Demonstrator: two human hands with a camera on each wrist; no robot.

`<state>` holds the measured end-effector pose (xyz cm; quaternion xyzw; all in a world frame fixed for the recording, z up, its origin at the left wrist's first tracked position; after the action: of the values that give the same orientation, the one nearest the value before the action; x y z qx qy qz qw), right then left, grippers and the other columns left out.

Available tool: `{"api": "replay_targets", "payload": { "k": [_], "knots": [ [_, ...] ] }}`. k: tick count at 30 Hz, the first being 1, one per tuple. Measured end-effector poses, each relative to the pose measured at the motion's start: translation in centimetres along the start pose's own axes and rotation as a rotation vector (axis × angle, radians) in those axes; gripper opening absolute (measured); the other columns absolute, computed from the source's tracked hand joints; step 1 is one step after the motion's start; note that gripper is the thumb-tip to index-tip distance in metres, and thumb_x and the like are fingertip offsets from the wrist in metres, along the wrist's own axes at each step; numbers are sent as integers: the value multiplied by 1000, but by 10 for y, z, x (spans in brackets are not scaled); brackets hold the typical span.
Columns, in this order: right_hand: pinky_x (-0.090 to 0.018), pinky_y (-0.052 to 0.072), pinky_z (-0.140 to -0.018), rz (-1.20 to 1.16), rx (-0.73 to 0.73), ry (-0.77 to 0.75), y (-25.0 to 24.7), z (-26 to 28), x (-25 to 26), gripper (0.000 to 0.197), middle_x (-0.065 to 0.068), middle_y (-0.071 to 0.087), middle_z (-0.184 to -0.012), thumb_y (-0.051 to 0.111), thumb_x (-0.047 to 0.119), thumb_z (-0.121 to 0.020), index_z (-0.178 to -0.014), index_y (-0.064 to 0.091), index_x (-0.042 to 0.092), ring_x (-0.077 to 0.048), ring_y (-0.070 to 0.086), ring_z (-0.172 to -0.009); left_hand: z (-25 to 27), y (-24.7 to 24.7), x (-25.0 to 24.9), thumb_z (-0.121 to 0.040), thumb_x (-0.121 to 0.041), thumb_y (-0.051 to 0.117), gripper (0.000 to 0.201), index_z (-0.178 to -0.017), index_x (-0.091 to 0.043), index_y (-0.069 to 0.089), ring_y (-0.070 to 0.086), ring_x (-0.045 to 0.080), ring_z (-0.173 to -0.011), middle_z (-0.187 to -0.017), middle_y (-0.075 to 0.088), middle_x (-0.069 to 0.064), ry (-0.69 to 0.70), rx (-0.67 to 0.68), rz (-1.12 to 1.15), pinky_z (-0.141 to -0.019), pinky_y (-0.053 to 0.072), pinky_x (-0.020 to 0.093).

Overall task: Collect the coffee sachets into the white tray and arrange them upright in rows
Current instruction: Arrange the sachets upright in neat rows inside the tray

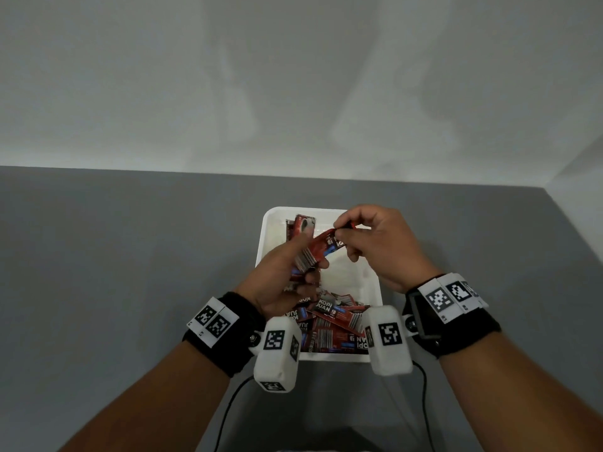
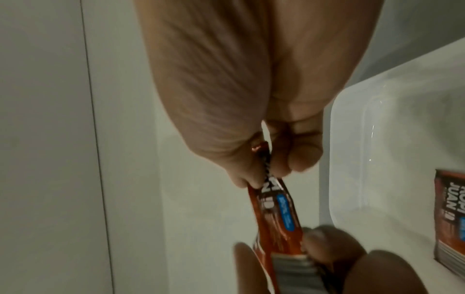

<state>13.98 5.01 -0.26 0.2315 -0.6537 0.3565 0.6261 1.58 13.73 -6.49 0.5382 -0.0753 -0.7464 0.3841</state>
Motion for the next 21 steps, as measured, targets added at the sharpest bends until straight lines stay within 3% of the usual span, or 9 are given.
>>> {"api": "replay_targets", "payload": {
  "k": [4, 7, 9, 12, 15, 18, 21],
  "knots": [
    [-31, 55, -68, -89, 21, 28, -8, 4, -3, 15, -6, 72, -86, 70, -10, -83, -83, 75, 4, -18, 65, -73, 1, -10, -13, -83, -15, 71, 15, -86, -8, 58, 50, 11, -58, -78, 56, 9, 68, 10, -44, -44, 39, 18],
    [-32, 57, -72, -329, 46, 97, -5, 10, -6, 3, -14, 69, -86, 71, -5, -80, -81, 71, -3, -21, 65, -79, 1, -16, -22, -76, 9, 71, 21, -82, -9, 61, 54, 14, -56, -76, 60, 6, 172, -64, -114, -46, 42, 21],
    [-35, 57, -74, -263, -14, 78, -8, 9, -9, 13, -13, 69, -86, 74, -10, -79, -79, 70, 2, -21, 66, -78, 3, -14, -27, -79, 20, 67, 27, -81, -7, 63, 54, 14, -52, -74, 63, 6, 229, -97, -186, -47, 42, 22],
    [-34, 58, -76, -78, -68, 39, -12, 9, -14, 32, -8, 71, -89, 81, -14, -71, -86, 68, 10, -17, 65, -73, 3, -18, -34, -82, 10, 73, 20, -80, -7, 64, 59, 24, -65, -77, 65, 11, 274, -148, -246, -52, 46, 26],
    [-27, 59, -72, -97, -93, 42, -12, 10, -14, 41, -7, 71, -92, 80, -17, -71, -100, 67, 10, -10, 68, -74, 3, -24, -42, -73, 2, 82, 23, -75, -11, 65, 58, 31, -72, -75, 64, 14, 302, -228, -300, -64, 49, 36],
    [-30, 59, -70, -414, -205, 170, -7, 10, -25, 42, -11, 72, -92, 77, -7, -79, -115, 60, 7, -18, 70, -79, 7, -20, -43, -80, 4, 79, 18, -77, -3, 62, 60, 31, -70, -77, 64, 21, 346, -284, -219, -69, 51, 42],
    [-36, 58, -76, -631, -143, 260, 14, 11, -30, 26, -15, 72, -98, 71, 8, -88, -112, 62, 3, -26, 69, -88, 13, -5, -38, -83, -4, 80, 21, -82, 9, 64, 60, 29, -67, -80, 67, 25, 395, -301, -266, -63, 52, 36]
  ]
}}
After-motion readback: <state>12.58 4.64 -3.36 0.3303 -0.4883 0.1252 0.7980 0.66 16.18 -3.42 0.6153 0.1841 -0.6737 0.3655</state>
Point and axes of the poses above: each hand's wrist, its own z-axis away from the middle knuckle, its own y-axis out of the palm, x = y × z, the point moved 7 cm from there along -z, towards the middle knuckle
